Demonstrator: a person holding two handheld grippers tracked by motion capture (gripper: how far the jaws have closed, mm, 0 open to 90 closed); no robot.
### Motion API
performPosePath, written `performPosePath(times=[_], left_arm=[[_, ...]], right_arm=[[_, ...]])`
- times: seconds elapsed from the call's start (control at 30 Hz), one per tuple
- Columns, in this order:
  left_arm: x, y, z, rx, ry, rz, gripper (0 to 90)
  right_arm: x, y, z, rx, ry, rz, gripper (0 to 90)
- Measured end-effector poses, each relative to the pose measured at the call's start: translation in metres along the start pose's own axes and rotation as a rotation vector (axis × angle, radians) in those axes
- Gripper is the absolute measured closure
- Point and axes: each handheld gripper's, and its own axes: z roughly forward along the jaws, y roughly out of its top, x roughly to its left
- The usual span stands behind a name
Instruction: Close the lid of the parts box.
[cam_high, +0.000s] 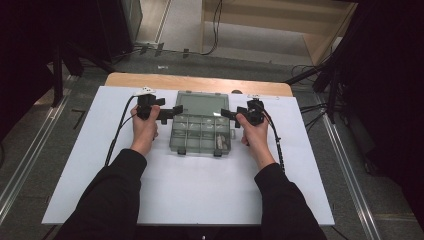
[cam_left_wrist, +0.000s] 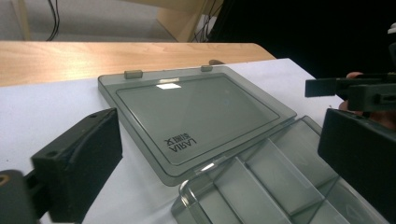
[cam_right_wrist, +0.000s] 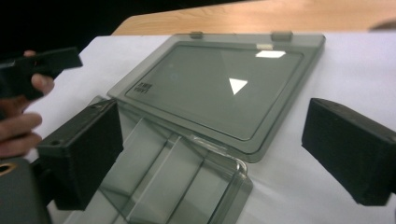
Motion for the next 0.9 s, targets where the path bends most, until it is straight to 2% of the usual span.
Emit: performPosePath(times=[0.03, 0.1, 0.17, 0.27, 0.3, 0.4, 0.5, 0.67, 0.83, 0.9], left_arm=[[0.001, 0.0, 0.001, 0.006, 0.01, -0.01, 4.9], [0.003, 0.0, 0.003, 0.013, 0.022, -0.019, 7.7], [0.004, 0.0, 0.005, 0.024, 0.05, -0.024, 14.8], [0.006, -0.001, 0.01, 0.05, 0.071, -0.039, 20.5], [0.006, -0.001, 0.011, 0.052, 0.077, -0.046, 22.4], [0.008, -0.004, 0.016, 0.062, 0.075, -0.072, 28.3], [0.008, -0.007, 0.02, 0.071, 0.071, -0.092, 33.6], [0.008, -0.01, 0.025, 0.091, 0.072, -0.107, 37.4], [0.008, -0.011, 0.03, 0.107, 0.073, -0.122, 39.2], [0.005, -0.011, 0.033, 0.122, 0.084, -0.11, 38.5]], right_arm=[[-0.001, 0.001, 0.001, -0.005, 0.004, 0.013, 7.5], [-0.002, 0.002, 0.003, -0.002, -0.009, 0.008, 11.6], [-0.004, 0.003, 0.004, -0.003, -0.007, 0.015, 11.7], [-0.004, 0.005, 0.008, 0.011, -0.012, 0.015, 13.8], [-0.004, 0.006, 0.01, 0.017, -0.015, 0.014, 16.8], [-0.004, 0.008, 0.013, 0.033, -0.02, 0.022, 22.3], [-0.005, 0.009, 0.017, 0.048, -0.047, 0.024, 27.1], [-0.01, 0.005, 0.025, 0.09, -0.08, 0.045, 32.2], [-0.013, 0.001, 0.032, 0.119, -0.075, 0.056, 37.5], [-0.011, 0.0, 0.034, 0.118, -0.081, 0.053, 37.4]])
